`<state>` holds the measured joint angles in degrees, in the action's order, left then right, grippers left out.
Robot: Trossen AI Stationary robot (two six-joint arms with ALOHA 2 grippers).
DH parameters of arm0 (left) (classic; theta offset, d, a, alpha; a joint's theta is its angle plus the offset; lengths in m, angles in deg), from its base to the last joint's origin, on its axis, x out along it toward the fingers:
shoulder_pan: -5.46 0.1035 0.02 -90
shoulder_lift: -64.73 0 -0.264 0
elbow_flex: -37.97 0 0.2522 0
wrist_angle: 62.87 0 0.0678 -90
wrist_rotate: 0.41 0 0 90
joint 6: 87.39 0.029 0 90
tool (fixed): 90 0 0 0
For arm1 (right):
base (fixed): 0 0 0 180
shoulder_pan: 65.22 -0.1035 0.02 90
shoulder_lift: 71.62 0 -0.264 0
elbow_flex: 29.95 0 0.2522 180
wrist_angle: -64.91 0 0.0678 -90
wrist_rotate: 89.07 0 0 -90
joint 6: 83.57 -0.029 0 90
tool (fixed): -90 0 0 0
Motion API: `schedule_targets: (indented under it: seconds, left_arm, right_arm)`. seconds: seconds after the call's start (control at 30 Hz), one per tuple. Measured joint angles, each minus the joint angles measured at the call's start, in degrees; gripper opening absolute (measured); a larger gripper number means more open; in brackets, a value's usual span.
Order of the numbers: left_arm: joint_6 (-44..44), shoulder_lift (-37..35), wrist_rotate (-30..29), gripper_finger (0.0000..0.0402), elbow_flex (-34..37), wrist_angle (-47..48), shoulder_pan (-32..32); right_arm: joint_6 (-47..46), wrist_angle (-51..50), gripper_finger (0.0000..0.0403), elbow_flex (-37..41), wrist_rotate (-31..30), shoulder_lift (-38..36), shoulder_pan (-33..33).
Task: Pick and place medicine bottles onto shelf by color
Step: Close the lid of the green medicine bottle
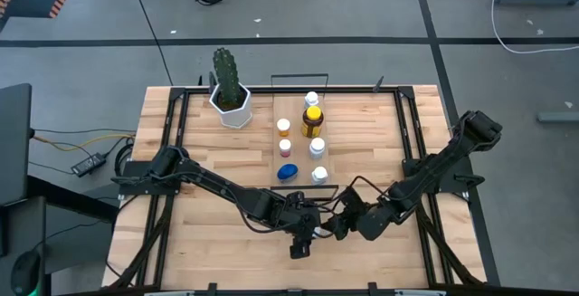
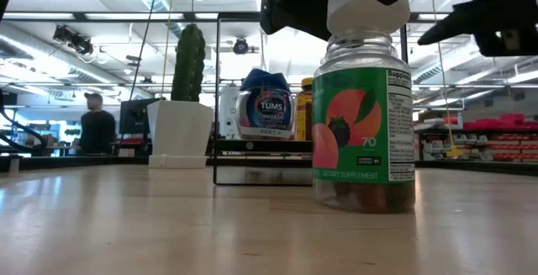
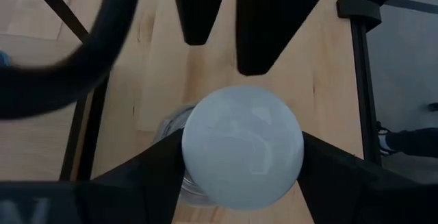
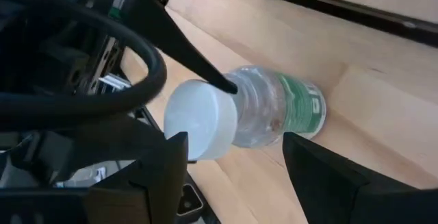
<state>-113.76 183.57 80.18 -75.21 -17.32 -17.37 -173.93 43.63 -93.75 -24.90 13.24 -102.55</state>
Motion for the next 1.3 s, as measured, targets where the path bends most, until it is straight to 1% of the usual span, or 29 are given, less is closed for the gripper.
schedule_targets:
  seconds: [0.5, 0.83, 0.93, 1.07, 1.3]
  left_arm:
    - [-0.44, -0.35, 0.0, 0.0245, 0.0, 0.17, 0.0]
    - [-0.41, -0.82, -1.95, 0.0245, 0.0, 3.12, -0.02]
    - [-0.26, -0.82, -2.7, 0.025, 0.04, 4.23, 0.07]
    - [-0.09, -0.79, -2.82, 0.0254, 0.04, 4.13, 0.11]
    - [-0.44, -0.79, -2.91, 0.0247, 0.04, 4.07, 0.07]
  right_arm:
    - [0.59, -0.59, 0.0245, -0.58, 0.64, 0.04, 0.01]
    - [0.63, -0.64, 0.0245, -0.6, 1.28, 0.08, 0.01]
    - [0.63, -0.66, 0.0245, -0.58, 1.28, 0.08, 0.03]
    - [0.63, -0.67, 0.0245, -0.59, 1.3, 0.08, 0.03]
    - [0.63, -0.69, 0.0245, -0.58, 1.48, 0.1, 0.01]
